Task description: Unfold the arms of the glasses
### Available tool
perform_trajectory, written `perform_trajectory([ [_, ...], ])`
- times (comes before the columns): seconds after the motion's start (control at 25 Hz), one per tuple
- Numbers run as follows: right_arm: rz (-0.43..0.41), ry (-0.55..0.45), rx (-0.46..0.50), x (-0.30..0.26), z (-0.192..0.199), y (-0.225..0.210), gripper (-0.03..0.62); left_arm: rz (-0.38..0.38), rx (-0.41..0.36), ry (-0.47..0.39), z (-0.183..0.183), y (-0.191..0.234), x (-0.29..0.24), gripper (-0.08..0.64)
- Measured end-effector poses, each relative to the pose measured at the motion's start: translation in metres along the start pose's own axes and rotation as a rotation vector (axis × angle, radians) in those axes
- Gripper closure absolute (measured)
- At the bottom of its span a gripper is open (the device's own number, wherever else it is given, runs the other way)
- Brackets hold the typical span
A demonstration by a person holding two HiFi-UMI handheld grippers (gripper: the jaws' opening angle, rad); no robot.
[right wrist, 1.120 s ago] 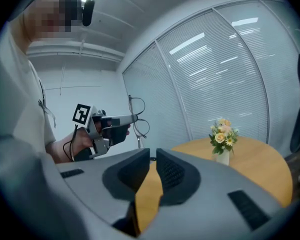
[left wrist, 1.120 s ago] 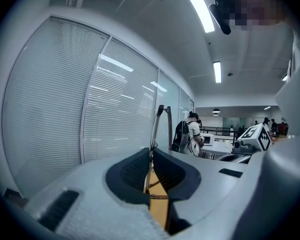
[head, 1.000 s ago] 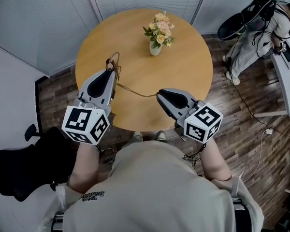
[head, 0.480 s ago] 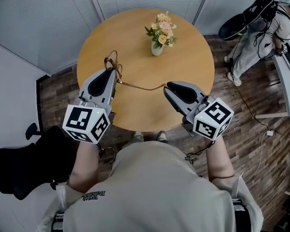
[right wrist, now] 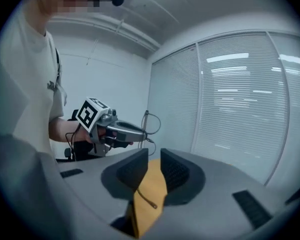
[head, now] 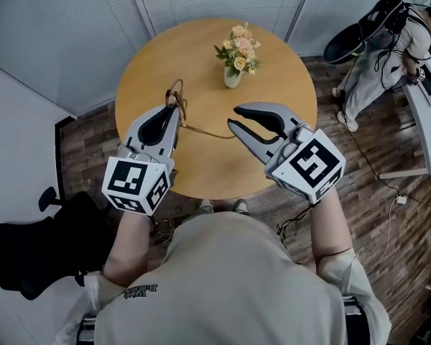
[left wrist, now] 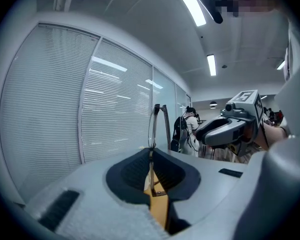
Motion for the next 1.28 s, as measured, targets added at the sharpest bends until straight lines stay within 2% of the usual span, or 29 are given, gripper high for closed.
perform_trajectory([
  [0.24,-0.120,0.095,0.125,-0.037,-0.002,0.017,0.500,0.041,-0.028,0.011,-0.002,-0.018,-0.007,0.522],
  [0.52,-0.215,0.231,0.189,-0.058,0.022,0.035,0.492,0.082,-0.042,0.021,0.001,-0.036,-0.007,0.522],
  [1.0,-0.233,0.333,0.201,-0.073,0.045,0.036,0.495,0.111,-0.027,0.034,0.007,-0.045,-0.009,0.522],
  [1.12,-0.225,0.330,0.187,-0.074,0.048,0.036,0.537,0.107,-0.029,0.040,0.009,-0.045,-0.008,0.522],
  [1.28,-0.239,0.333,0.170,-0.072,0.053,0.041,0.541,0.093,-0.031,0.053,0.013,-0.044,-0.006,0.522],
])
Point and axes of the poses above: the fingertips, and each gripper's own axes: x backward along the fingers, y to its left, z out of its underside, the point moved 2 cm from there along x, backward along the fingers, and after that the axes turned 1 degree about -z, right-handed, at the moved point
